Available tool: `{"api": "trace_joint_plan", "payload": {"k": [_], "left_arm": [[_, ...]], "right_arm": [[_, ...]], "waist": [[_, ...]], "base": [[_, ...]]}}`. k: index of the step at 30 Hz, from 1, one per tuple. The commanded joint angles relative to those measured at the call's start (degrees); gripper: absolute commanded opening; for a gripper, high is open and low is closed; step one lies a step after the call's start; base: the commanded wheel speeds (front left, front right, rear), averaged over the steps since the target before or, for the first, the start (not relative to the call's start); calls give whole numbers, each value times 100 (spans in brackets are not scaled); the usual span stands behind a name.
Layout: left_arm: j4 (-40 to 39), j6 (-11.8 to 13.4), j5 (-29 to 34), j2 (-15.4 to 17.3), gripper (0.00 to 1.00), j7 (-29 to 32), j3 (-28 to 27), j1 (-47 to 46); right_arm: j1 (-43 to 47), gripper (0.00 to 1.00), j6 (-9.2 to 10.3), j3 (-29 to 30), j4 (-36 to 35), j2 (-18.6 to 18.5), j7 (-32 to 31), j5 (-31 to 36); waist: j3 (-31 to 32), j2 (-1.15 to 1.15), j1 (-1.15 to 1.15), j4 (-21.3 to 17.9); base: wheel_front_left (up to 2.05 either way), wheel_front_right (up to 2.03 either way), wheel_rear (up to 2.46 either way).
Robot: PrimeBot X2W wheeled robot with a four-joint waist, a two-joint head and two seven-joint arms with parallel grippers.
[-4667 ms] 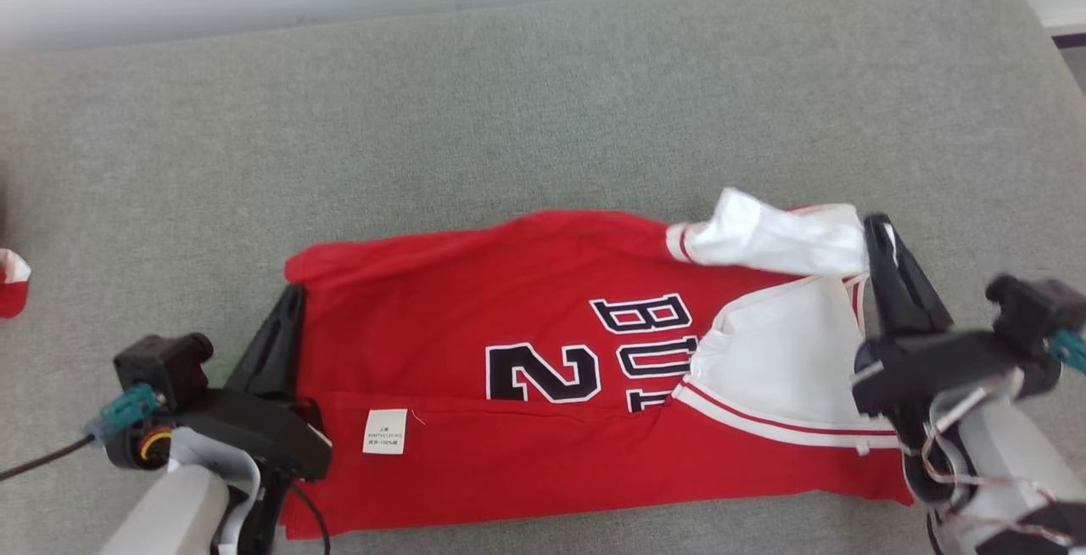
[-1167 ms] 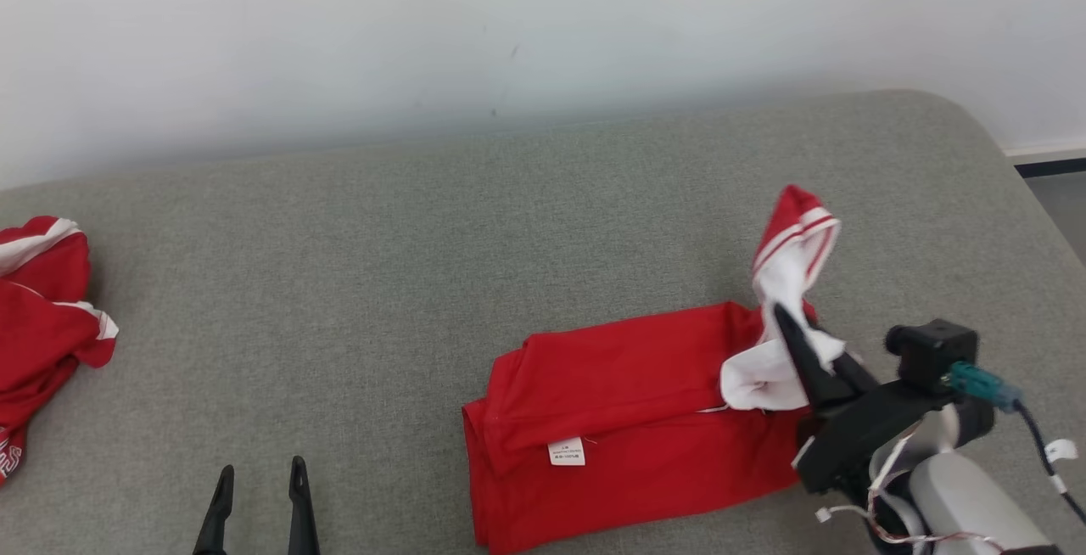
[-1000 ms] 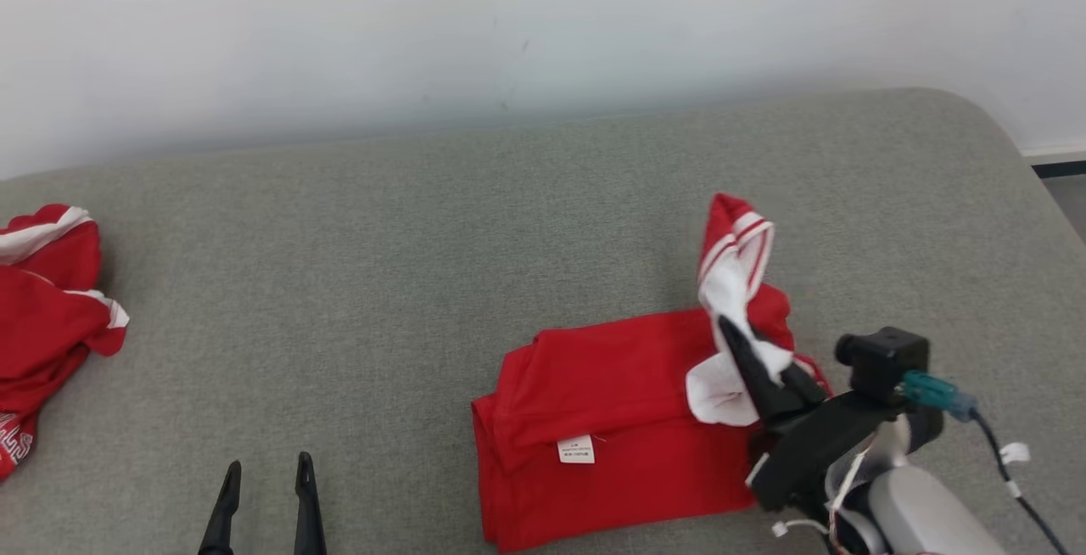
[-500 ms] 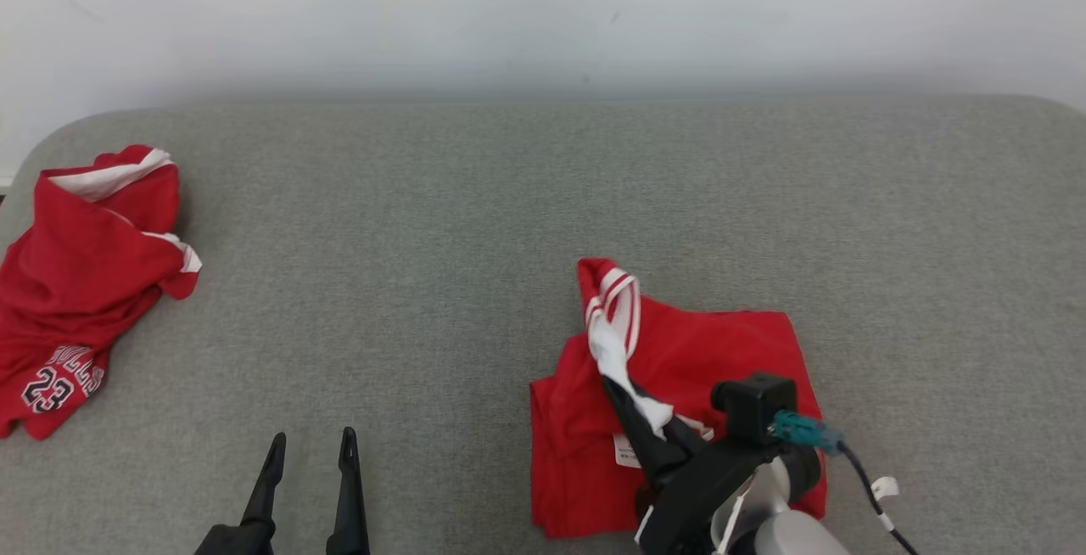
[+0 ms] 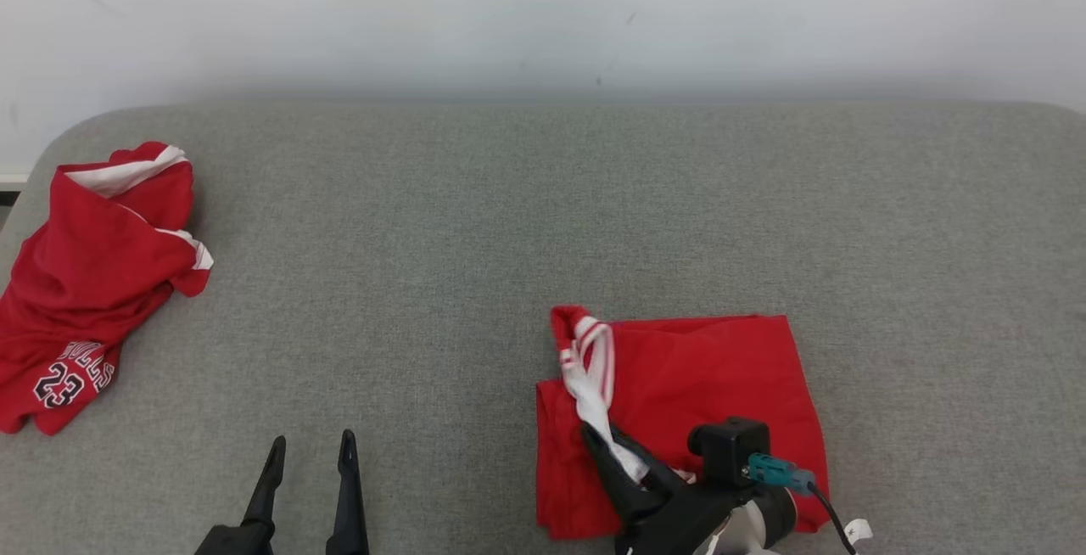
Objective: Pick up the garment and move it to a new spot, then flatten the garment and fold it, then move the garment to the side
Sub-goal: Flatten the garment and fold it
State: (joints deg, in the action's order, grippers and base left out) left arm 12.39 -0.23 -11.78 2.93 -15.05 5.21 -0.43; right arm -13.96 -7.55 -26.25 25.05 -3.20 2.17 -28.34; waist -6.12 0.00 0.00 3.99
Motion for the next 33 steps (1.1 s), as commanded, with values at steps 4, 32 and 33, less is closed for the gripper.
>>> {"api": "trace_joint_plan", "payload": {"k": [4,32,33], "left_arm": [[29,-25,-19,-7,100,-18,-50,41],[-149,-20,111,-8,100,-18,-188,330],[-160,-11,127,-8,100,-18,-195,351]], "right_arm": [[-21,100,9,-87,-181,33,365,-178],[1156,100,9,2586,-1819,-295,1295,702],[1197,100,9,2641,-1849,-263,1296,725]], "waist": [[110,0,0,-101],[257,0,0,-456],[268,0,0,-473]], "base": [[0,0,0],[0,0,0],[0,0,0]]}}
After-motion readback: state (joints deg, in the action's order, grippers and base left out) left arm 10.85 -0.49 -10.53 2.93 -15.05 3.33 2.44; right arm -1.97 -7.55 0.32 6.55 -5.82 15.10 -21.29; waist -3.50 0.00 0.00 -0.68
